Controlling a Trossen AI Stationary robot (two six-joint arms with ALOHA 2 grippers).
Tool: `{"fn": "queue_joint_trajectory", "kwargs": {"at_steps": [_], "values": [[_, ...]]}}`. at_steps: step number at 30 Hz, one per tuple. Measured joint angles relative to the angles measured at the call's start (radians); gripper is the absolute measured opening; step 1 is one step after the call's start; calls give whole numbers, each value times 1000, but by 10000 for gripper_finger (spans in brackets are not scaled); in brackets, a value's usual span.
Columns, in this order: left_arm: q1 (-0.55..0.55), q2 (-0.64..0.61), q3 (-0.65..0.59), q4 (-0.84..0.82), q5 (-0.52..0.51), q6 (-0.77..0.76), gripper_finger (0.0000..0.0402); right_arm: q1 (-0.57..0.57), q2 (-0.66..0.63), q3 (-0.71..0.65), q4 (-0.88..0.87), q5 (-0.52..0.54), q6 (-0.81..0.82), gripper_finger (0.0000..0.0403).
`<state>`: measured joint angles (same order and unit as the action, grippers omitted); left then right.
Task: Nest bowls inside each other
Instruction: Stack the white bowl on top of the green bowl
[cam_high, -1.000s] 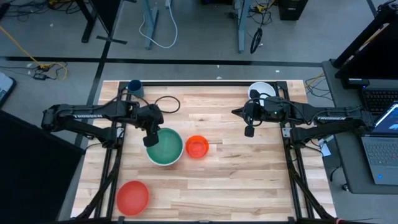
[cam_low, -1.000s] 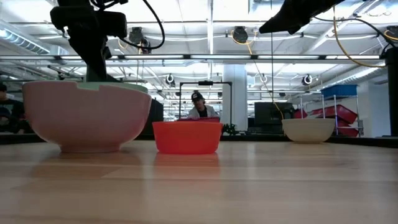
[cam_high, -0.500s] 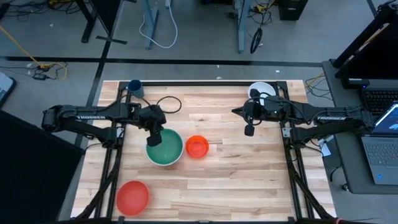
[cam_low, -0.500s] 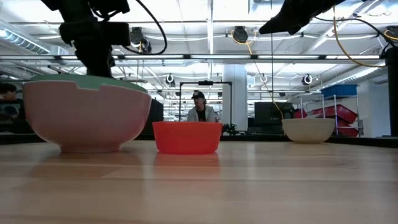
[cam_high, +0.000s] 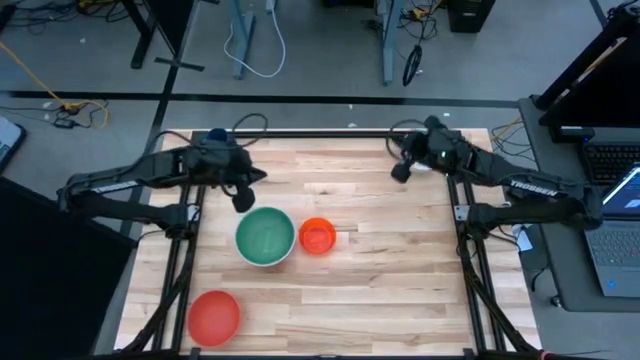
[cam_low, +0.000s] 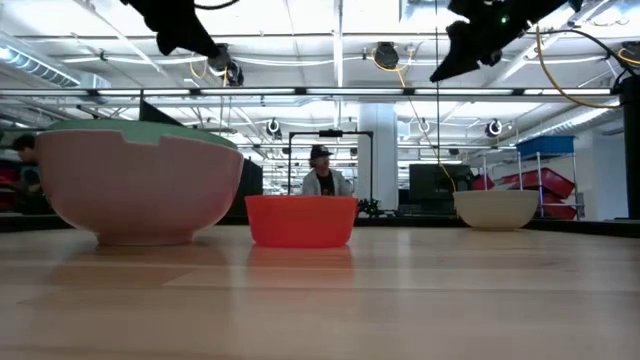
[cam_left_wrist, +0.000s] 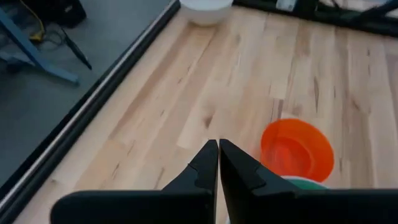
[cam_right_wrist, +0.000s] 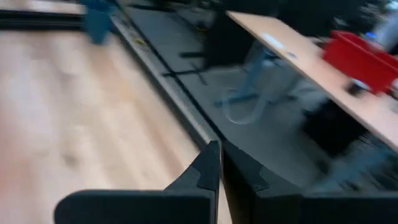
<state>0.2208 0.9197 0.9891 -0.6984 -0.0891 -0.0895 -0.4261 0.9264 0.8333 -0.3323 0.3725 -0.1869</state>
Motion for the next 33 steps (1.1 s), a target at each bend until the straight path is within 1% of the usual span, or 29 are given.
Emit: {"fn": "queue_joint_trajectory", "kwargs": {"at_steps": [4,10,13,14,16,18,19,21,24,27,29,31,33], "values": [[11,-40,-1,-2,-6,-8,1,-168,4,5,-12,0,-36,0],[11,-53,-1,13,-54,-28,1,-408,8,5,-19,-6,-39,0],[13,-52,-1,13,-64,-26,1,-503,16,6,-16,-12,-67,0],[15,-52,-1,13,-67,-25,1,-524,18,6,-19,-35,-93,0],[21,-52,-1,15,-72,-25,1,-542,28,6,-10,-72,-127,0],[28,-52,-1,35,-74,-25,1,-542,45,6,-13,-85,-138,0],[30,-52,-1,45,-74,-25,1,-542,54,6,-19,-90,-124,0],[30,-52,-1,55,-74,-26,1,-543,75,7,-59,-127,-34,0],[30,-51,-1,64,-73,-34,1,-540,122,6,-181,-229,57,0],[30,-51,-1,64,-61,-36,1,-529,173,6,-296,-364,101,2],[30,-51,-1,64,-56,-35,1,-527,211,6,-362,-427,116,10],[30,-52,-1,64,-51,-35,1,-522,237,5,-405,-454,124,26],[30,-51,-1,64,-51,-35,1,-507,264,6,-423,-457,129,51]]}}
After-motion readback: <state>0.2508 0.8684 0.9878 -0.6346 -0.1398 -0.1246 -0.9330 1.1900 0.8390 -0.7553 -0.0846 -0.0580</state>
